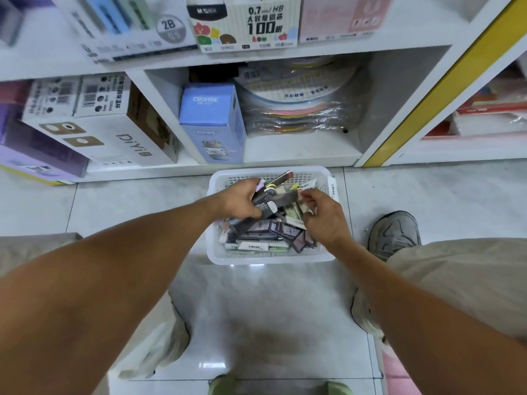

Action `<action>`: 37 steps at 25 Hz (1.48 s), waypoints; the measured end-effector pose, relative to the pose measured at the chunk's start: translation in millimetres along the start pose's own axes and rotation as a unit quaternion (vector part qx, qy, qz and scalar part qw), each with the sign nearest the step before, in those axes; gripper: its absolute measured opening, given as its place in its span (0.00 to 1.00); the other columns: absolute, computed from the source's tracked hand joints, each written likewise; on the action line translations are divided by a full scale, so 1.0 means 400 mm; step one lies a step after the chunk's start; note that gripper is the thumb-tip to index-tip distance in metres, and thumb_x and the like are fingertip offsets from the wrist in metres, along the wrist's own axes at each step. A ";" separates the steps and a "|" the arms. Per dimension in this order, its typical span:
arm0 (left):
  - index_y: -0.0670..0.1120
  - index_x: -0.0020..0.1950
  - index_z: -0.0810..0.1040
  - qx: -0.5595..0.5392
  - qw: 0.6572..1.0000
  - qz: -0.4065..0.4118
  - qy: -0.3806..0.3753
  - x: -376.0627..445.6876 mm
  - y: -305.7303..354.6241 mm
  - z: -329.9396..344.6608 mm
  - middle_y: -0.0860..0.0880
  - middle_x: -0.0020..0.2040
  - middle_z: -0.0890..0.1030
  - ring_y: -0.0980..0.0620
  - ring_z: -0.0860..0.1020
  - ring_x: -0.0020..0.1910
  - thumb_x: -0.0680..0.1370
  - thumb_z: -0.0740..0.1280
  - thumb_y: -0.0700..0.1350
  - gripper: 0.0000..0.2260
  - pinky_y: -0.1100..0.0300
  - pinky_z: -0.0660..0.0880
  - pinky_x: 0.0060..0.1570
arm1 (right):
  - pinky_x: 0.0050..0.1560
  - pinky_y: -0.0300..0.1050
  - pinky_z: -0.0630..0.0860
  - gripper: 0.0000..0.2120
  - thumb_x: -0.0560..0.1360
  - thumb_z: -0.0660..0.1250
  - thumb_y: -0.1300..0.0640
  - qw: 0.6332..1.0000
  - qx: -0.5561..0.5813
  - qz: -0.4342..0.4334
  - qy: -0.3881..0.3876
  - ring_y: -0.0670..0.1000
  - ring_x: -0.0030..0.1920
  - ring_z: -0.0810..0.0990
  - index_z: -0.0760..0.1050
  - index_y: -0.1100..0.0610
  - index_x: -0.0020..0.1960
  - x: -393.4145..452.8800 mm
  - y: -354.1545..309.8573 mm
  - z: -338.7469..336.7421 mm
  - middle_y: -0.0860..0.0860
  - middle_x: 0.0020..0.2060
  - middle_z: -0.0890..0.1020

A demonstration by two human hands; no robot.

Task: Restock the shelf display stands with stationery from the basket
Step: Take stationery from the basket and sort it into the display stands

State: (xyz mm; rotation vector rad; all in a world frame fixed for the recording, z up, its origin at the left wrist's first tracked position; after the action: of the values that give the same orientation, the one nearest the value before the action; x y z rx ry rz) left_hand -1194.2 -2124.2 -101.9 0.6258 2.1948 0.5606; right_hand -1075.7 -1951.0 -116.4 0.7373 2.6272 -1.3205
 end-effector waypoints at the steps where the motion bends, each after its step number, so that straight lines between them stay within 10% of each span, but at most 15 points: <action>1: 0.47 0.45 0.70 -0.021 1.000 0.003 0.009 -0.004 0.009 -0.014 0.52 0.38 0.76 0.56 0.75 0.36 0.70 0.73 0.39 0.12 0.67 0.68 0.30 | 0.56 0.41 0.74 0.25 0.72 0.66 0.69 1.000 0.015 0.000 -0.001 0.47 0.52 0.77 0.74 0.54 0.67 0.001 -0.012 -0.005 0.48 0.51 0.79; 7: 0.42 0.43 0.78 -0.232 0.972 0.023 0.023 -0.087 0.070 -0.095 0.48 0.35 0.81 0.50 0.81 0.34 0.68 0.73 0.33 0.08 0.57 0.78 0.36 | 0.45 0.47 0.81 0.22 0.76 0.68 0.68 0.910 0.395 0.107 -0.063 0.55 0.45 0.85 0.67 0.54 0.67 -0.002 -0.135 -0.061 0.57 0.51 0.83; 11: 0.40 0.44 0.79 -0.302 0.953 0.016 0.010 -0.168 0.120 -0.143 0.40 0.39 0.81 0.43 0.81 0.40 0.67 0.74 0.34 0.09 0.44 0.78 0.47 | 0.34 0.42 0.79 0.08 0.79 0.68 0.62 0.911 0.404 0.080 -0.034 0.52 0.33 0.84 0.75 0.60 0.58 -0.015 -0.240 -0.139 0.57 0.39 0.85; 17: 0.43 0.38 0.81 -0.387 0.921 0.040 0.016 -0.323 0.223 -0.239 0.43 0.36 0.81 0.48 0.82 0.37 0.70 0.71 0.29 0.09 0.56 0.79 0.42 | 0.27 0.40 0.74 0.04 0.77 0.68 0.63 0.912 0.409 0.017 0.025 0.52 0.26 0.80 0.75 0.60 0.44 -0.069 -0.382 -0.312 0.56 0.29 0.80; 24: 0.38 0.46 0.80 -0.455 0.886 0.029 0.087 -0.491 0.340 -0.388 0.40 0.39 0.82 0.44 0.82 0.38 0.70 0.71 0.27 0.09 0.51 0.81 0.47 | 0.25 0.41 0.69 0.05 0.72 0.70 0.69 0.960 0.237 -0.145 0.028 0.52 0.24 0.76 0.76 0.63 0.45 -0.137 -0.598 -0.519 0.63 0.32 0.80; 28: 0.33 0.57 0.77 -0.504 0.854 0.015 0.124 -0.553 0.397 -0.500 0.34 0.52 0.81 0.36 0.82 0.52 0.71 0.69 0.27 0.15 0.43 0.79 0.54 | 0.41 0.42 0.82 0.06 0.72 0.76 0.63 0.953 0.207 -0.221 0.015 0.53 0.36 0.86 0.81 0.65 0.45 -0.143 -0.746 -0.588 0.61 0.38 0.85; 31: 0.33 0.53 0.76 -0.534 0.830 0.030 0.159 -0.578 0.424 -0.597 0.33 0.48 0.80 0.38 0.82 0.45 0.72 0.66 0.26 0.10 0.44 0.81 0.48 | 0.51 0.48 0.83 0.05 0.73 0.75 0.63 0.955 0.124 -0.270 0.019 0.52 0.42 0.87 0.81 0.60 0.47 -0.122 -0.842 -0.623 0.56 0.39 0.87; 34: 0.36 0.44 0.75 -0.537 0.823 0.029 0.181 -0.577 0.425 -0.663 0.37 0.39 0.78 0.43 0.81 0.34 0.73 0.66 0.26 0.06 0.49 0.82 0.33 | 0.48 0.50 0.84 0.03 0.77 0.70 0.62 0.946 0.023 -0.304 0.110 0.47 0.37 0.86 0.80 0.57 0.51 -0.079 -0.905 -0.633 0.53 0.41 0.86; 37: 0.36 0.49 0.76 -0.543 0.808 0.032 0.227 -0.537 0.403 -0.699 0.37 0.39 0.78 0.41 0.80 0.38 0.71 0.68 0.26 0.09 0.44 0.82 0.40 | 0.46 0.52 0.81 0.04 0.79 0.67 0.56 0.910 -0.105 -0.341 0.212 0.51 0.42 0.84 0.76 0.52 0.54 -0.039 -0.934 -0.610 0.51 0.41 0.85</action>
State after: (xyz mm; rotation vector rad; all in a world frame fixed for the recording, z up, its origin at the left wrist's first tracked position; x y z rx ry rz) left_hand -1244.4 -2178.6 278.7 -0.0909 1.7931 1.9527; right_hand -1208.5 -1954.9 309.7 0.0457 3.5102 -1.0319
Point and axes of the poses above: each hand's wrist, its own x-axis towards the middle knuckle, its own z-axis out of the palm, y = z × x, the point moved 4 cm from there along x, towards the middle knuckle
